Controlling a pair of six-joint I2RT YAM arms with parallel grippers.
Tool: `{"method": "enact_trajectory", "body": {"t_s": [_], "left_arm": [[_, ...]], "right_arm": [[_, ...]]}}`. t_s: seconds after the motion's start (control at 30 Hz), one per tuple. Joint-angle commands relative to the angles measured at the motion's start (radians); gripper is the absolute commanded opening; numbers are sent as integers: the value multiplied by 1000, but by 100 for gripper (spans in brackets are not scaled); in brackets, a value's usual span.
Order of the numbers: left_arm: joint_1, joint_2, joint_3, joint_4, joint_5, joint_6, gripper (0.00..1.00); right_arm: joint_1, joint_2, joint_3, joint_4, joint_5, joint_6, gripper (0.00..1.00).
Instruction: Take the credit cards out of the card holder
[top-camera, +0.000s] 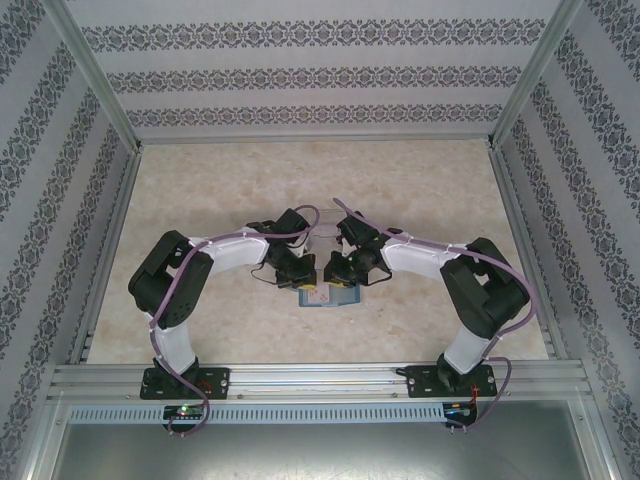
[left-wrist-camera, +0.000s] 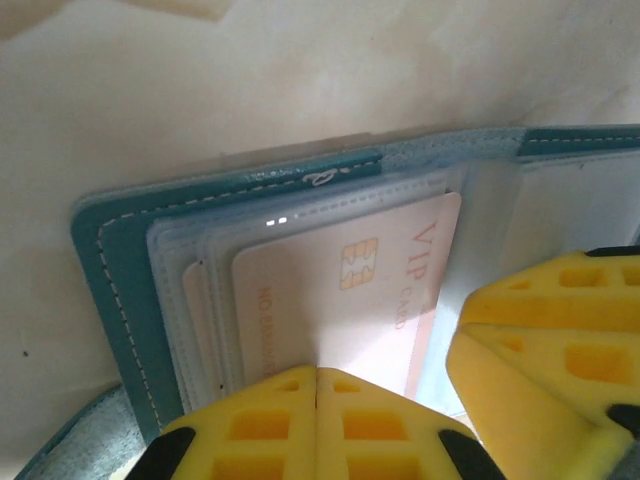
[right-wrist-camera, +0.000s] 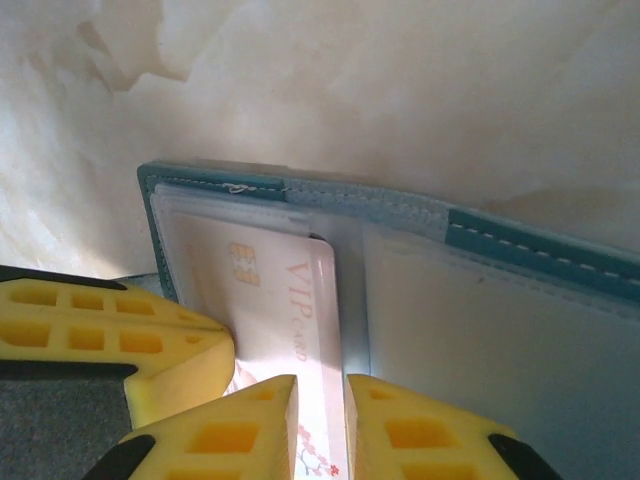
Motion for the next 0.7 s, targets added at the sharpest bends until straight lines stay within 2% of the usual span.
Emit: {"method": "enact_trajectory", "body": {"t_s": [0.0, 0.43, 0.67], "left_arm": [[-12, 15, -5, -25, -9, 9, 0], [-14, 18, -7, -22, -11, 8, 0], [-13, 7, -8, -20, -14, 8, 0]], "right_arm": [[-7, 15, -15, 50, -40, 18, 22], [-9, 46, -18, 71, -53, 23, 22], [-10, 54, -16, 3, 17, 2, 22]]}}
